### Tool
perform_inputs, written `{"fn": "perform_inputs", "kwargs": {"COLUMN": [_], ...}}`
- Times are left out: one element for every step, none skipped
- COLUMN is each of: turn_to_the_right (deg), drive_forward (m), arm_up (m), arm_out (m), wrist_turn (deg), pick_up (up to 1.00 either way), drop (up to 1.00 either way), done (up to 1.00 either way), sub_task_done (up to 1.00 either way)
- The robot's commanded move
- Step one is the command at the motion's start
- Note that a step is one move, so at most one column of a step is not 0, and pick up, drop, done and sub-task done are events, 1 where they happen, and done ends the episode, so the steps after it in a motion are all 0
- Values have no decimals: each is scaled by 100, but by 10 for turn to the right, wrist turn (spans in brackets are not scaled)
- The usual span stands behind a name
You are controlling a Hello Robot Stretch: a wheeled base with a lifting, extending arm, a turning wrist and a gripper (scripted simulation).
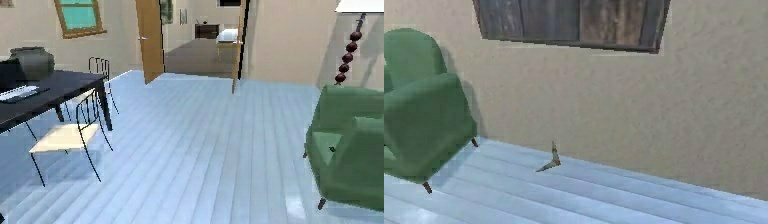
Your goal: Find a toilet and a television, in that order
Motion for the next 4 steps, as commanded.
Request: {"fn": "perform_inputs", "kwargs": {"turn_to_the_right": [0,0,0,-60], "drive_forward": [100,100,100,0], "arm_up": [0,0,0,0], "arm_out": [0,0,0,0], "wrist_turn": [0,0,0,0], "pick_up": [0,0,0,0], "drop": [0,0,0,0], "done": [0,0,0,0], "sub_task_done": [0,0,0,0]}}
